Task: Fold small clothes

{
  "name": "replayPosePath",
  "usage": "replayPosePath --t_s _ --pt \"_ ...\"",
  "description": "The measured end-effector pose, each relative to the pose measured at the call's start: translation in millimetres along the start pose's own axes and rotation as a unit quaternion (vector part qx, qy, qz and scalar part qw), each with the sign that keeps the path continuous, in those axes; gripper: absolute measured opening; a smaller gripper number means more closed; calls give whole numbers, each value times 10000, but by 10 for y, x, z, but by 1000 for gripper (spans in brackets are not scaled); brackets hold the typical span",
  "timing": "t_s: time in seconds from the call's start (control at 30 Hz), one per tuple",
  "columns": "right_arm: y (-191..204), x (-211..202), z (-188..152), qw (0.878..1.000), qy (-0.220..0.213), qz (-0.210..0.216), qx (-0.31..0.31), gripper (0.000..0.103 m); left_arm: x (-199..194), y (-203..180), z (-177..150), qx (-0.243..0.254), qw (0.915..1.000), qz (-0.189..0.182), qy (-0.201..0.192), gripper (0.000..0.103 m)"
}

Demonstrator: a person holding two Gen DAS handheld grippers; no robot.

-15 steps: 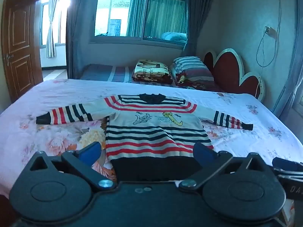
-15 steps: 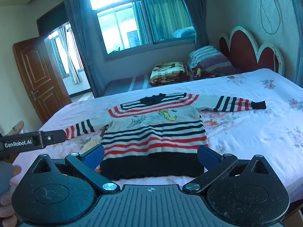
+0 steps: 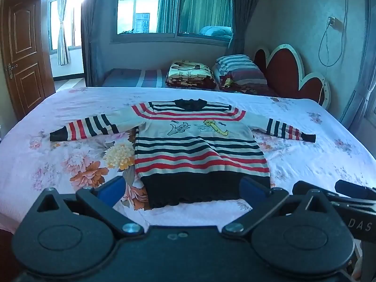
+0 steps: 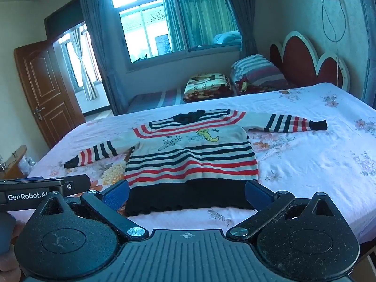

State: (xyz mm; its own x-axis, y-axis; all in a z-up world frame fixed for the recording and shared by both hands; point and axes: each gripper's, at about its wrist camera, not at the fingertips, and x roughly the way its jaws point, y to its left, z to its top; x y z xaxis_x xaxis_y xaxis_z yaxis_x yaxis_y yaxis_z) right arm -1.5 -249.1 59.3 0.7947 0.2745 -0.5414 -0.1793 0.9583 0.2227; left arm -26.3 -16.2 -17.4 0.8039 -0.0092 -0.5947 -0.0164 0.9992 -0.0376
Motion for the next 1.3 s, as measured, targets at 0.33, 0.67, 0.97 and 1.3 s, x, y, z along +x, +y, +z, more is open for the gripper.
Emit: replayPosePath --t_s 0.33,0.67,0.97,1.3 --pt "-12 10 3 10000 5 65 -20 103 -63 32 78 -129 9999 18 65 103" --pt "-82 4 8 10000 47 64 9 103 -37 -20 99 -154 9998 -38 95 103" --pt "-116 16 5 10000 50 78 5 103 -5 -67 128 -156 9998 -36 111 103" --pt "-135 34 23 9999 67 85 2 103 14 -49 146 -188 9997 -43 139 103"
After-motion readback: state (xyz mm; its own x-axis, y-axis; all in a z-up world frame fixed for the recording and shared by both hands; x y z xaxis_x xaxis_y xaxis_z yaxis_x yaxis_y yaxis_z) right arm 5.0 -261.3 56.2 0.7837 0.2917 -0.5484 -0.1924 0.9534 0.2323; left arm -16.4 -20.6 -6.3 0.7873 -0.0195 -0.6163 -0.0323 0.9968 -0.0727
